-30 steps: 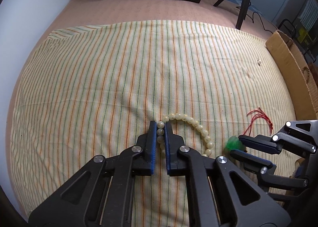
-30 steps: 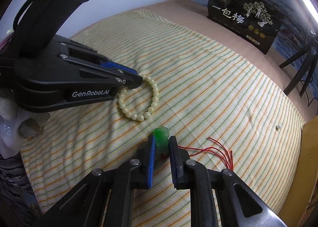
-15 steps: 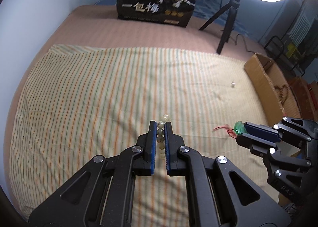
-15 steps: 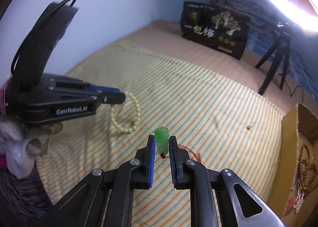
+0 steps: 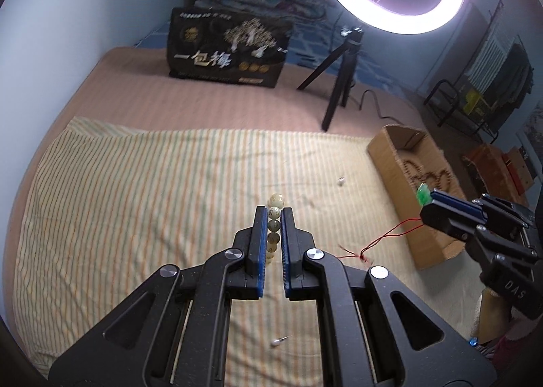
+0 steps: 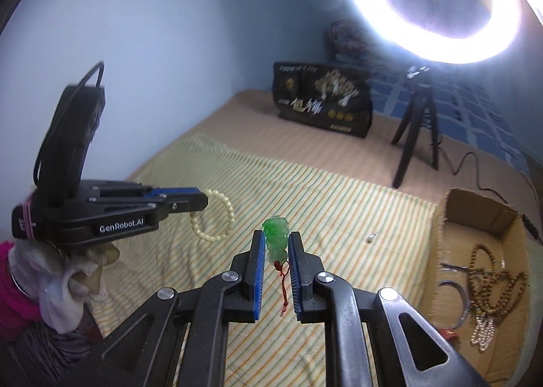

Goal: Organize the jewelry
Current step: 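Carry the bracelet and jade pendant into the box and release both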

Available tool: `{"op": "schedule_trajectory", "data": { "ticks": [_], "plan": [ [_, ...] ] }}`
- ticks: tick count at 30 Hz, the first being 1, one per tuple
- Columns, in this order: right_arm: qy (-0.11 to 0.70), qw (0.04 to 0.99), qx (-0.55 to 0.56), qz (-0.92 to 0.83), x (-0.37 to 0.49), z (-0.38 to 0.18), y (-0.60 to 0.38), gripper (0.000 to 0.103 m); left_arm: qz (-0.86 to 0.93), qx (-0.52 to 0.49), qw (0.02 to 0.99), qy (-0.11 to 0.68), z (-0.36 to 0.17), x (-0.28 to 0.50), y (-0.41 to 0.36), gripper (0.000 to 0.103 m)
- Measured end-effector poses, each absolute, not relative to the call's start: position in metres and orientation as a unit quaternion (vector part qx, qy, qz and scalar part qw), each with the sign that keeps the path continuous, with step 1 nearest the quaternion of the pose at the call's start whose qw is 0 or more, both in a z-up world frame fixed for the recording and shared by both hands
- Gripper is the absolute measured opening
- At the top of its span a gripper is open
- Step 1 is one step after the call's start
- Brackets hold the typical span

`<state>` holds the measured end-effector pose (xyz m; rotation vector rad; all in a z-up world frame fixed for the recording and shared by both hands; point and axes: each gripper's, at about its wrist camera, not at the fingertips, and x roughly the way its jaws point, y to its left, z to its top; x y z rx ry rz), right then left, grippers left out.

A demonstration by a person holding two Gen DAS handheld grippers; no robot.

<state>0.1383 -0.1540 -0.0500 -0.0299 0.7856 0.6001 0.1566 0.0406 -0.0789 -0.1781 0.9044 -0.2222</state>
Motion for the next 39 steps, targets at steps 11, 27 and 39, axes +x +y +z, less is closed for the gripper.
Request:
{"op": "schedule_trajectory", "data": {
  "ticks": [11, 27, 39],
  "plan": [
    [0.343, 0.908, 0.025, 0.241, 0.135, -0.016, -0.221, 0.012, -0.165, -0.078, 0.895, 0.407, -0.045, 0.158, -0.021, 0.005],
    [0.339, 0.928, 0.056, 0.146, 0.128, -0.011, -0.323, 0.012, -0.250, -0.052, 0.880, 0.399, -0.034, 0.159, -0.132, 0.005],
    [0.374, 0.920, 0.062, 0.102, 0.126, -0.037, -0.368, 0.012, -0.283, -0.035, 0.865, 0.412, -0.048, 0.164, -0.188, 0.005]
  ]
}}
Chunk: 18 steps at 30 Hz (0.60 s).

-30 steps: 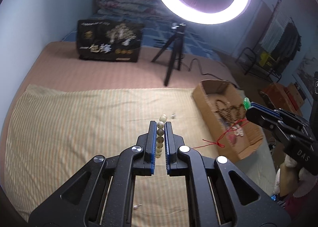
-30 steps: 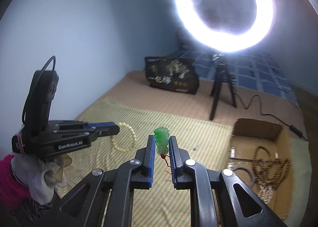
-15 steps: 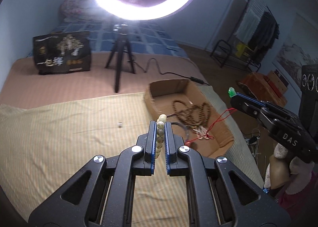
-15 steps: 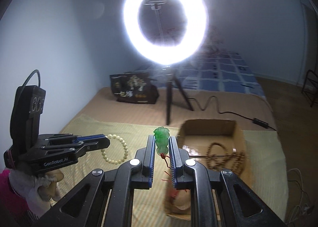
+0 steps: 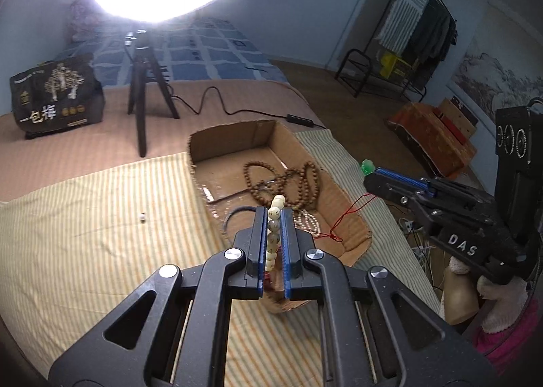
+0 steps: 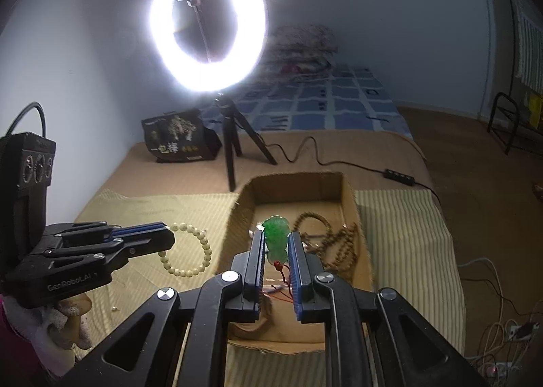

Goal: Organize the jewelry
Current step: 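Carry the bracelet and jade pendant into the box and release both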

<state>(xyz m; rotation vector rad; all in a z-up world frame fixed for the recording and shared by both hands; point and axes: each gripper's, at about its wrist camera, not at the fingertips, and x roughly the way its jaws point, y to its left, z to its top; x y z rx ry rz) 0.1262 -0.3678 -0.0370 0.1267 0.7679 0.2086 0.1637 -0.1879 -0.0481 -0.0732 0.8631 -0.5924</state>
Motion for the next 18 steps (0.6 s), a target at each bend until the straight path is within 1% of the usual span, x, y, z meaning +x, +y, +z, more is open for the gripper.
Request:
{"op": "schedule_trajectory", "data": {
  "ticks": [8, 18],
  "plan": [
    [0.404, 0.909, 0.060, 0.085, 0.132, -0.061, -0.381, 0.012, -0.292, -0.026, 0.856, 0.427, -0.065, 0.173, -0.218, 0.005],
    [0.435, 0.896, 0.056, 0.071, 0.140, -0.086, -0.389, 0.012, -0.289, -0.028, 0.845, 0.449, -0.086, 0.189, -0.234, 0.005]
  ]
}}
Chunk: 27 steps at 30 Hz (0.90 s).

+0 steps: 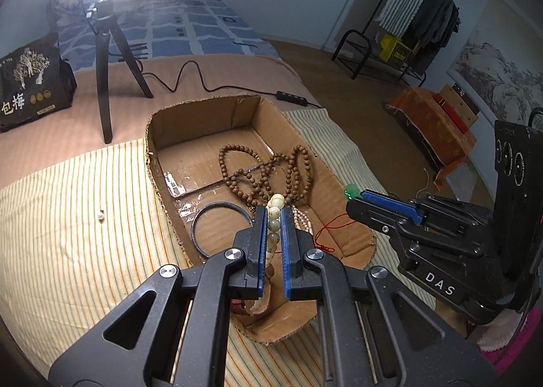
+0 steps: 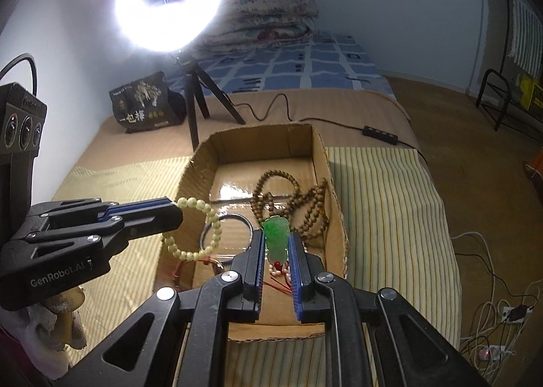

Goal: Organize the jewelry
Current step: 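Carry the bracelet and jade pendant into the box and release both, then withdraw both open tools from the box toward the pearl earring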

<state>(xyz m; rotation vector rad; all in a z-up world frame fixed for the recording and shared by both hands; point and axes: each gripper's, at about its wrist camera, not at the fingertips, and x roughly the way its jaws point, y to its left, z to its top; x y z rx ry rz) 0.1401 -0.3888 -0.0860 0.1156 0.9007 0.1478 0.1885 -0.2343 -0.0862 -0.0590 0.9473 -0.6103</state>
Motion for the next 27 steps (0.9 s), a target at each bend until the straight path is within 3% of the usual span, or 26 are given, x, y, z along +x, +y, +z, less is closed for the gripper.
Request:
{"op": "schedule_trajectory", "data": {
  "ticks": [17, 20, 27],
  "plan": [
    [0.460, 0.884, 0.061, 0.054, 0.144, -0.107, -0.400, 0.013, -0.283, -0.014, 0.841, 0.461, -0.100, 0.195, -0.242, 0.005],
    [0.463, 0.883, 0.055, 0.053, 0.144, -0.108, -0.396, 0.022, -0.282, -0.013, 0.842, 0.459, -0.098, 0.195, -0.242, 0.005],
    [0.461, 0.885, 0.047, 0.049, 0.143, -0.104, -0.392, 0.028, -0.282, -0.013, 0.847, 0.451, -0.090, 0.193, -0.237, 0.005]
  ]
}}
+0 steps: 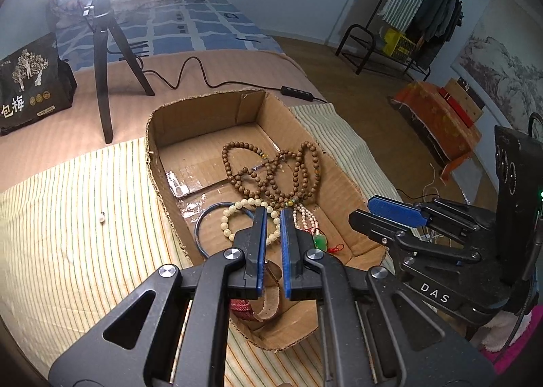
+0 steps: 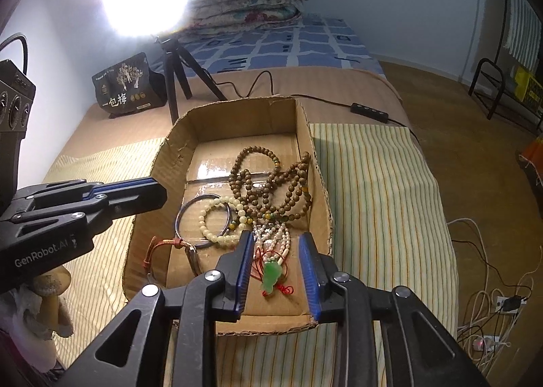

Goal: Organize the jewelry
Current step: 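Withdraw both open tools from the box toward the pearl earring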

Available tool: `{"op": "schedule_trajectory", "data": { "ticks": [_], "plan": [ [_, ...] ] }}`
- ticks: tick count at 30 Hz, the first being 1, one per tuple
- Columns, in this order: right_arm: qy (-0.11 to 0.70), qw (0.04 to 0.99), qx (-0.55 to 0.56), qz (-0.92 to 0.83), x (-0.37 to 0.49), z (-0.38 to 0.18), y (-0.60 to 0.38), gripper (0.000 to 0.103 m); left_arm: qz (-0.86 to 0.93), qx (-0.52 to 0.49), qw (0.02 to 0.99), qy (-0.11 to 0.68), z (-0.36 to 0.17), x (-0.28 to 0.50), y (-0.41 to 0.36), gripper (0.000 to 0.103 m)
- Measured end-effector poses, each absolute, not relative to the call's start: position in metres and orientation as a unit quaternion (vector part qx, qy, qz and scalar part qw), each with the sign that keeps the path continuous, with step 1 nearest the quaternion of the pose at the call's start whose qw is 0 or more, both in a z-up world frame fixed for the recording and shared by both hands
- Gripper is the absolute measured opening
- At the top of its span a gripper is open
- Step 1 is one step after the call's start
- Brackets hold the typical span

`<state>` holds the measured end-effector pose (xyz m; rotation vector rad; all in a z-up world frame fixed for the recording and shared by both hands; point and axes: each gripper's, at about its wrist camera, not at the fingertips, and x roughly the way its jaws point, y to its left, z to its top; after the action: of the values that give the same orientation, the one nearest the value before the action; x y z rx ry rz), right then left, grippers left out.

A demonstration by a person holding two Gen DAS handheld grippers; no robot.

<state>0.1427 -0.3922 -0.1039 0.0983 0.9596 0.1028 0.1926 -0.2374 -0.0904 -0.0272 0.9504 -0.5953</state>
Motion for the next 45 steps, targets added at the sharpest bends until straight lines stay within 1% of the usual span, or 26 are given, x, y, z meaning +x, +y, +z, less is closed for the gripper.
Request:
{"op": "schedule_trajectory", "data": {
  "ticks": [11, 16, 18, 19, 20, 21, 25, 28, 34, 45],
  "plan": [
    [0.450, 0.890, 0.044, 0.054, 0.136, -0.091, -0.380, 0.038, -0.273, -0.003, 0.862, 0.427, -0.071, 0.184, -0.218, 0.006],
    [0.440, 0.895, 0.041, 0.064, 0.133, -0.081, -0.370, 0.048, -0.259, 0.010, 0.872, 0.415, -0.063, 0.180, -0.200, 0.006],
    [0.435, 0.897, 0.040, 0.071, 0.132, -0.076, -0.363, 0.052, -0.249, 0.016, 0.877, 0.411, -0.061, 0.178, -0.190, 0.015],
    [0.433, 0.897, 0.039, 0.073, 0.131, -0.074, -0.361, 0.055, -0.246, 0.018, 0.878, 0.410, -0.060, 0.176, -0.185, 0.026],
    [0.431, 0.898, 0.039, 0.076, 0.130, -0.071, -0.357, 0.057, -0.243, 0.019, 0.880, 0.408, -0.059, 0.175, -0.178, 0.032],
    [0.428, 0.900, 0.038, 0.080, 0.130, -0.069, -0.353, 0.060, -0.239, 0.020, 0.881, 0.408, -0.058, 0.174, -0.172, 0.032],
    [0.419, 0.902, 0.038, 0.097, 0.128, -0.061, -0.340, 0.065, -0.219, 0.032, 0.889, 0.401, -0.055, 0.169, -0.147, 0.032],
    [0.412, 0.904, 0.039, 0.109, 0.125, -0.056, -0.329, 0.071, -0.208, 0.036, 0.893, 0.398, -0.054, 0.163, -0.129, 0.036],
    [0.405, 0.903, 0.040, 0.137, 0.120, -0.052, -0.308, 0.071, -0.187, 0.044, 0.901, 0.389, -0.054, 0.147, -0.085, 0.037],
    [0.386, 0.905, 0.041, 0.171, 0.118, -0.054, -0.267, 0.071, -0.159, 0.023, 0.900, 0.405, -0.069, 0.114, -0.009, 0.037]
  ]
}}
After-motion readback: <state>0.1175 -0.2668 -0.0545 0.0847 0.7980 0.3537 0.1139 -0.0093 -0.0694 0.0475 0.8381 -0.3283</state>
